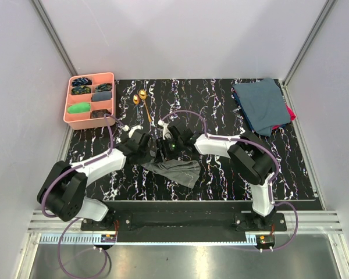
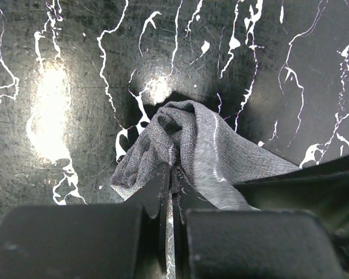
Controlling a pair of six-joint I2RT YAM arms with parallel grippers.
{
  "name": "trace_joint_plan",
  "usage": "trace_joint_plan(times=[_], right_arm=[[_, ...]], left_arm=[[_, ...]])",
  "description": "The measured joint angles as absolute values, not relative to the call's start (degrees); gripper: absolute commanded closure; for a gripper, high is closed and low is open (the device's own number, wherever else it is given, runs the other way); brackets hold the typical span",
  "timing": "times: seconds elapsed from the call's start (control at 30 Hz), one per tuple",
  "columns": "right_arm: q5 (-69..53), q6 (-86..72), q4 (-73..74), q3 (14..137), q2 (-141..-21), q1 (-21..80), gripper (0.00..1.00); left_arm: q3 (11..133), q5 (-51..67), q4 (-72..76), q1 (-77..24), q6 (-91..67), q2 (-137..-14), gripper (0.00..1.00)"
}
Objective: Fold the napkin into a case and place the utensils inside
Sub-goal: Stuff the top corner of the smaller-rectangle-folded napkin into the folded napkin.
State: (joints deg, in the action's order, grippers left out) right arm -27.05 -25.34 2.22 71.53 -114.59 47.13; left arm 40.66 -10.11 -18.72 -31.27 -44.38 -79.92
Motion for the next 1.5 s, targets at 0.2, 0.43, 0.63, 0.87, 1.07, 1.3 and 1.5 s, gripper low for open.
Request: trace_joint_plan(times=[0.2, 0.43, 0.63, 0.87, 1.07, 1.3, 1.5], right_arm=[[-27.0, -24.6, 2.9, 71.9, -113.8, 47.1, 0.46], [-27.3, -24.4, 2.8, 74.7, -115.4, 47.1, 0.55], [-28.6, -25.1, 0.9, 73.8, -116.1, 47.1, 0.78], [-31.5, -28.0, -4.8, 71.8, -120.4, 47.1, 0.88], [-32.8, -28.8, -6.5, 71.9, -121.3, 47.1, 0.85], [-34.0, -28.8, -5.3, 73.2, -121.6, 47.2, 0.63], [-32.5, -27.6, 1.0, 73.5, -118.8, 47.2, 0.61]], left_arm=[[40.3, -10.2, -18.3, -31.3, -44.6, -79.9, 1.00], [39.9, -10.3, -18.1, -31.3, -44.6, -79.2, 1.00], [39.7, -10.1, -18.5, -31.0, -44.9, -77.2, 1.00], [39.7, -9.5, -19.1, -30.9, -45.6, -74.4, 1.00], [39.7, -9.5, -19.9, -30.7, -45.8, -74.2, 1.00], [38.1, -9.6, -19.8, -30.7, -46.4, -73.4, 1.00], [36.9, -9.8, -19.9, -30.7, -46.6, -72.9, 1.00]])
